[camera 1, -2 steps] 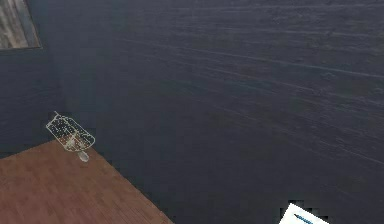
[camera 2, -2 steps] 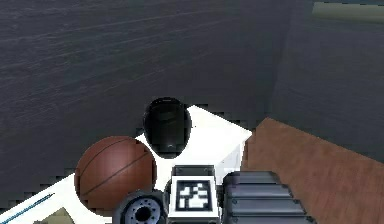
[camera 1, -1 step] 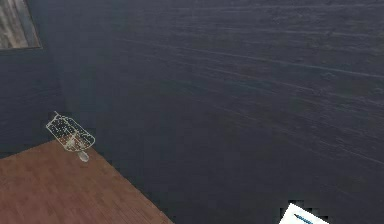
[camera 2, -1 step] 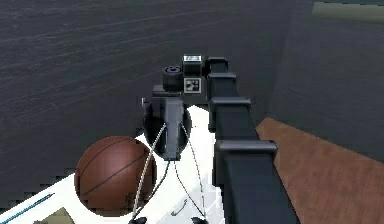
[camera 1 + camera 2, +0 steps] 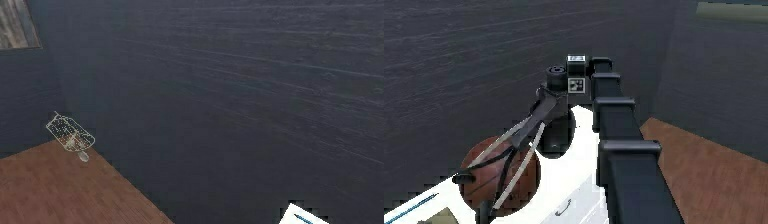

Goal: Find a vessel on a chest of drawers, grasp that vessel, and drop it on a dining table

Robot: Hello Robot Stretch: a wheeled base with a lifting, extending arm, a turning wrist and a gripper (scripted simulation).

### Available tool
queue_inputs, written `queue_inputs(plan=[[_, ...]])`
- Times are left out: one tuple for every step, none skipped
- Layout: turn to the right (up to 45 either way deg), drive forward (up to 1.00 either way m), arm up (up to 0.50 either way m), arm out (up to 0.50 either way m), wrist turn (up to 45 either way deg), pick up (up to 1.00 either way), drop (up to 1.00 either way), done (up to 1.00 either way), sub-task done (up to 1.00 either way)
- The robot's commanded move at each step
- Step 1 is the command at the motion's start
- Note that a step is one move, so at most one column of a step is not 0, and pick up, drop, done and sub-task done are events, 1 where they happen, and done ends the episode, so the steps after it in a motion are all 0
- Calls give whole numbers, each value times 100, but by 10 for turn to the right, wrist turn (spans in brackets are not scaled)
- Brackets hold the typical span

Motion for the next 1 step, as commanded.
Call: queue_inputs(plan=[[0,0,0,0,450,0,0,0,0]])
